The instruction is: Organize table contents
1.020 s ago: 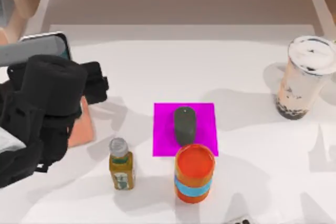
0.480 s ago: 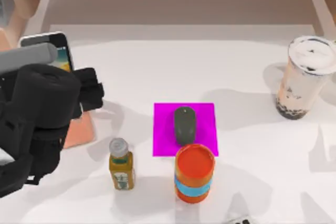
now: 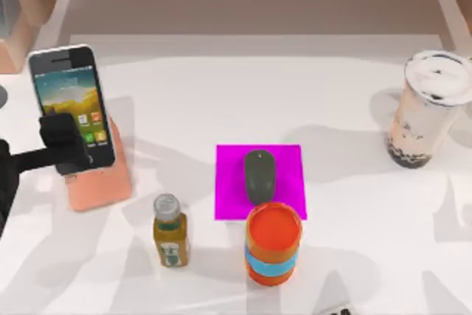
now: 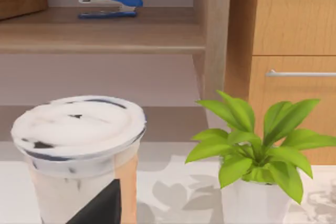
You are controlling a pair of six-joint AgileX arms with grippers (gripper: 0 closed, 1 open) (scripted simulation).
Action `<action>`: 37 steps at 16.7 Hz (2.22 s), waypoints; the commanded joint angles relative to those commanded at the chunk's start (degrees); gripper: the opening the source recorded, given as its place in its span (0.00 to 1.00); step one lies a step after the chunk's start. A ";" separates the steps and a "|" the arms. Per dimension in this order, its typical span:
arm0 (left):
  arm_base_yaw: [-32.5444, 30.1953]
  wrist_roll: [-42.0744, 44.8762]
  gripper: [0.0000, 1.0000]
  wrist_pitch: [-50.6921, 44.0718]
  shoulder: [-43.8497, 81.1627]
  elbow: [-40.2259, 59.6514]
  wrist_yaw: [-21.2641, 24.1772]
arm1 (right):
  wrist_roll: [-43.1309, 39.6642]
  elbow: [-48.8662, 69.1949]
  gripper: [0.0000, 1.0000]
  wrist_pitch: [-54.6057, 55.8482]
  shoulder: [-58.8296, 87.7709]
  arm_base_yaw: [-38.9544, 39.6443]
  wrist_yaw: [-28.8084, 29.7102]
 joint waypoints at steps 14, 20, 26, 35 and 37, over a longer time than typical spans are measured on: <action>25.17 18.67 1.00 1.75 -44.29 -21.34 30.39 | 0.00 0.00 1.00 0.00 0.00 0.00 0.00; 25.28 18.75 1.00 1.76 -44.45 -21.43 30.52 | 0.00 0.00 1.00 0.00 0.00 0.00 0.00; 25.28 18.75 1.00 1.76 -44.45 -21.43 30.52 | 0.63 -1.50 1.00 11.07 10.84 4.48 6.77; 25.28 18.75 1.00 1.76 -44.45 -21.43 30.52 | 2.12 -0.53 1.00 49.93 57.31 17.80 21.28; 25.28 18.75 1.00 1.76 -44.45 -21.43 30.52 | 2.39 1.18 1.00 59.62 69.87 20.26 23.23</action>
